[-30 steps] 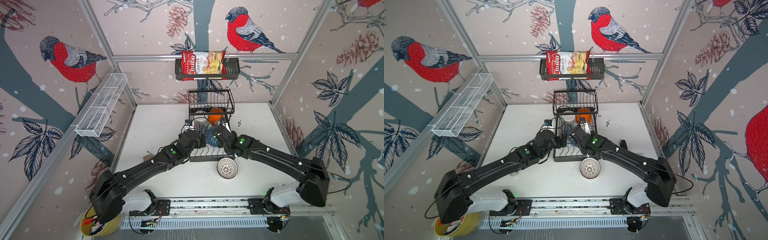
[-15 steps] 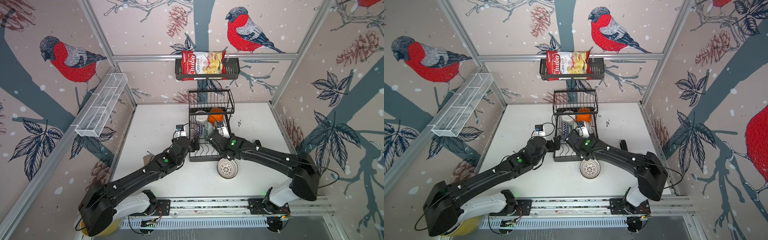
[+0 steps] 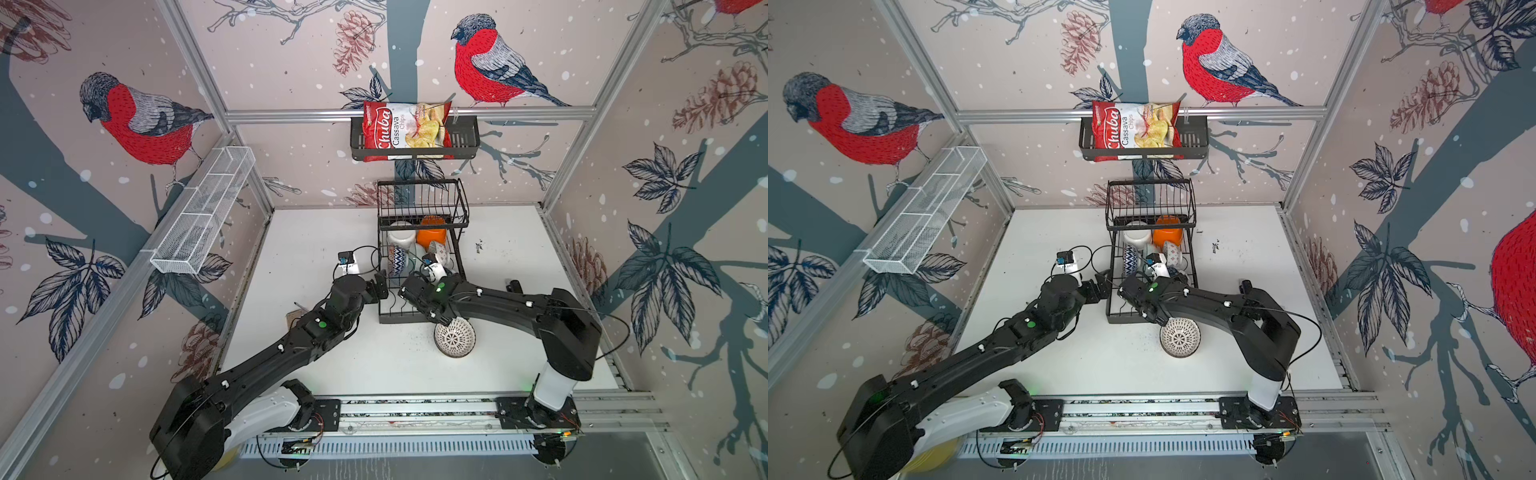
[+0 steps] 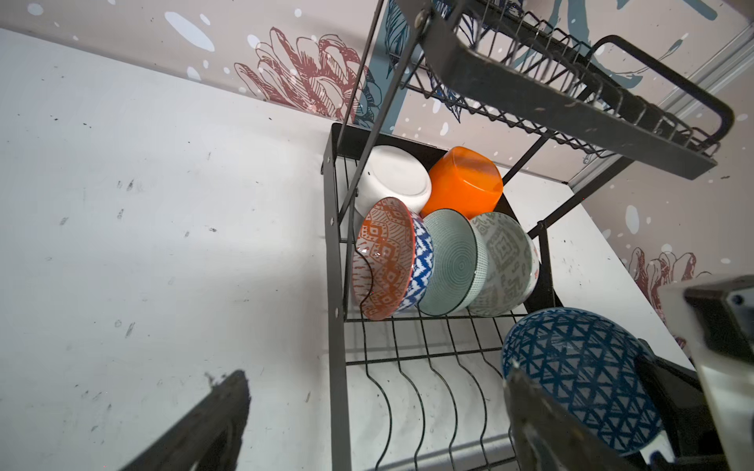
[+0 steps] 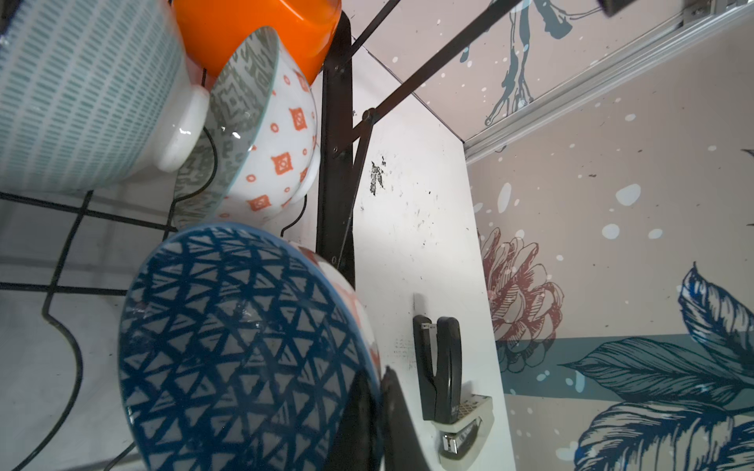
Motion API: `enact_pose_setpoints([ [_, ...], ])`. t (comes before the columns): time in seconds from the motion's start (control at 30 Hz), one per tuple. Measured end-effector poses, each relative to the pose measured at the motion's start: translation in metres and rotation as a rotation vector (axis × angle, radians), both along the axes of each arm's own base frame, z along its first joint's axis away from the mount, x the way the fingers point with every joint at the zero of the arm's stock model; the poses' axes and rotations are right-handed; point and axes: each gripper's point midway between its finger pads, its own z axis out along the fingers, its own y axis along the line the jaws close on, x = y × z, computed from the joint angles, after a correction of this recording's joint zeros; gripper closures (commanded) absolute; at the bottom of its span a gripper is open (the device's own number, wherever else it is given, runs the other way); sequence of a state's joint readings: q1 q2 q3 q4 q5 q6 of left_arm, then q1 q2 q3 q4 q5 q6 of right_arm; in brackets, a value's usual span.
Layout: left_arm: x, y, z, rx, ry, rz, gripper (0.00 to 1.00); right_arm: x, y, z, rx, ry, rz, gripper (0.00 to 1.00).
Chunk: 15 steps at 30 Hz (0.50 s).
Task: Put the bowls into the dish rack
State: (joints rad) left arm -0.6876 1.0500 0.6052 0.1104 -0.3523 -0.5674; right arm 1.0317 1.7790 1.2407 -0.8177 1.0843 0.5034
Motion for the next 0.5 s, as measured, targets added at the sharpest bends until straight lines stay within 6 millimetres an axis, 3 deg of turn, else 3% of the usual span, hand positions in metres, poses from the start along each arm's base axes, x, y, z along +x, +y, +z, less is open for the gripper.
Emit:
enact_pose_setpoints([
  [0.5, 0.008, 0.013, -0.002, -0.014, -0.003, 0.003, 0.04, 0.012, 0.001, 0.003, -0.133, -0.043, -0.021, 1.0],
])
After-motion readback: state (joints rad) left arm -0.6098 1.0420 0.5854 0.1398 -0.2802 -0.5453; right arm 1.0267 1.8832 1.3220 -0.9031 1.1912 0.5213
